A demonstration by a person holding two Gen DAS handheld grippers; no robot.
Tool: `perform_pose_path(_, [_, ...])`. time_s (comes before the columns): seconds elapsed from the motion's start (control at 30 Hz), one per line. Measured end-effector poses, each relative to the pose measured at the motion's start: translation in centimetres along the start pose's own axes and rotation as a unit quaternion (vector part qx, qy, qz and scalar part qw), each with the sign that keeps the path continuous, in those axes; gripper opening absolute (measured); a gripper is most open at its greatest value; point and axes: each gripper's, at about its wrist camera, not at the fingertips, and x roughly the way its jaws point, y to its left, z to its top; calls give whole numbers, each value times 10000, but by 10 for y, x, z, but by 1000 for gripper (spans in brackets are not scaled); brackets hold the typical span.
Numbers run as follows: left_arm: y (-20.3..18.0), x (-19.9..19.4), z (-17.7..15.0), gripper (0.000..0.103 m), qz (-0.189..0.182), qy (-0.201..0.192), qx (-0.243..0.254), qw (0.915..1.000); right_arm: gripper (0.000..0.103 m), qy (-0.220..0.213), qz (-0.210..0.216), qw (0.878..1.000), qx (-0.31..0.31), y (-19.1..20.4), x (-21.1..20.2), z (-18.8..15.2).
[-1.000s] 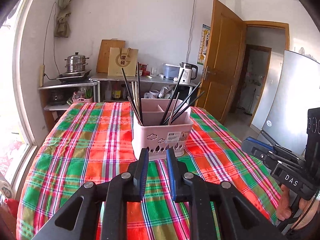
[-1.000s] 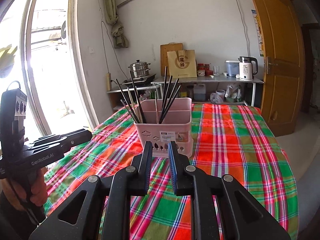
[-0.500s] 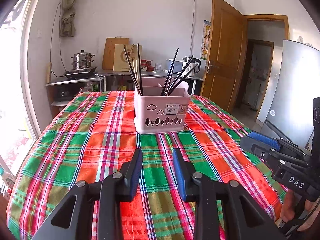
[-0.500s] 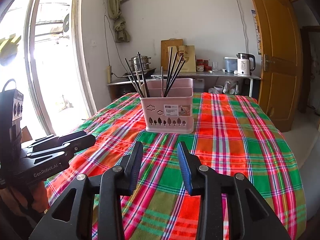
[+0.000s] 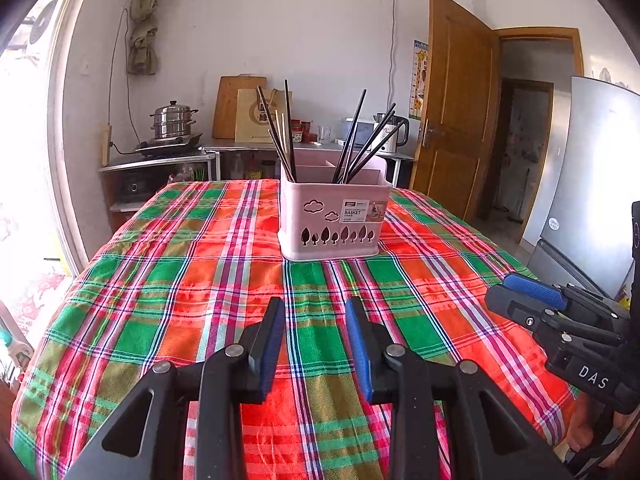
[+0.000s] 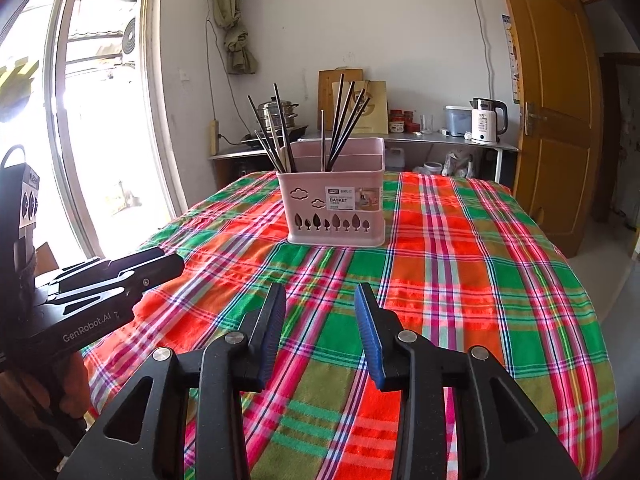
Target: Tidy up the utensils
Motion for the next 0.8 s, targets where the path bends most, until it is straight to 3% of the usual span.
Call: perform_pose_path(0.8, [-6,1,-3,31,10,-10,122,9999,37,21,4,10000,-14,0,-2,2])
